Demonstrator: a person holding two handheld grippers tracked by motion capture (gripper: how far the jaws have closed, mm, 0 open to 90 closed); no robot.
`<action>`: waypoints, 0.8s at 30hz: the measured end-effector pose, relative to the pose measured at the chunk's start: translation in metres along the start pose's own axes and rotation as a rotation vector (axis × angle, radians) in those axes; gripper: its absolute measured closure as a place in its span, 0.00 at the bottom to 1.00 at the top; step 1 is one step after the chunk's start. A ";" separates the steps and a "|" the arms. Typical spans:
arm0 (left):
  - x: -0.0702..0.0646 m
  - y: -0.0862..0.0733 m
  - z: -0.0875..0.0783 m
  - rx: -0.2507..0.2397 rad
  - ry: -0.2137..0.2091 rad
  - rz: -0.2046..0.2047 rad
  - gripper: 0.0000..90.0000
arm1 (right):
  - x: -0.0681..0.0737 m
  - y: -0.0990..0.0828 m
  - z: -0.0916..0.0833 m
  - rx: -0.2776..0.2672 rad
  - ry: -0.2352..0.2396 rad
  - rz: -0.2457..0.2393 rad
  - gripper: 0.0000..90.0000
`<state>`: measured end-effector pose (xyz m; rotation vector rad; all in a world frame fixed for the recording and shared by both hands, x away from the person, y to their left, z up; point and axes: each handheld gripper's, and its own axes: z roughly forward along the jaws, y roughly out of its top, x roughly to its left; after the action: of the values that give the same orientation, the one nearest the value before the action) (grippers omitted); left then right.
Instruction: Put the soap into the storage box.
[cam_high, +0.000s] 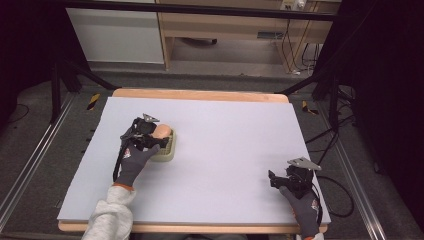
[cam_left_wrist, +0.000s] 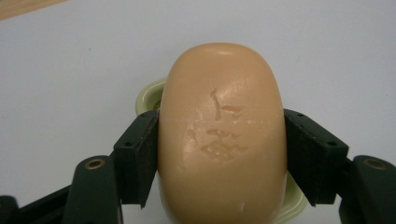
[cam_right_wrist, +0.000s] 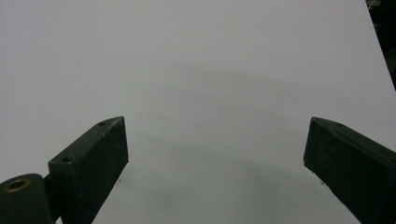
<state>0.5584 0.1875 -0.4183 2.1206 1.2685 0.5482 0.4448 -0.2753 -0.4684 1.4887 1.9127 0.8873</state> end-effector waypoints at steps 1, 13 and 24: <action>0.000 0.000 0.000 0.002 -0.002 0.002 0.35 | 0.000 0.000 0.000 0.000 0.000 0.000 0.08; -0.003 -0.004 0.009 0.018 -0.002 -0.002 0.35 | 0.000 0.000 -0.001 -0.004 0.003 -0.002 0.08; -0.005 -0.008 0.019 0.033 0.000 -0.018 0.35 | 0.000 0.000 -0.001 -0.003 0.005 -0.001 0.08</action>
<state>0.5624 0.1806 -0.4380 2.1337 1.3036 0.5233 0.4444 -0.2753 -0.4679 1.4843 1.9145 0.8937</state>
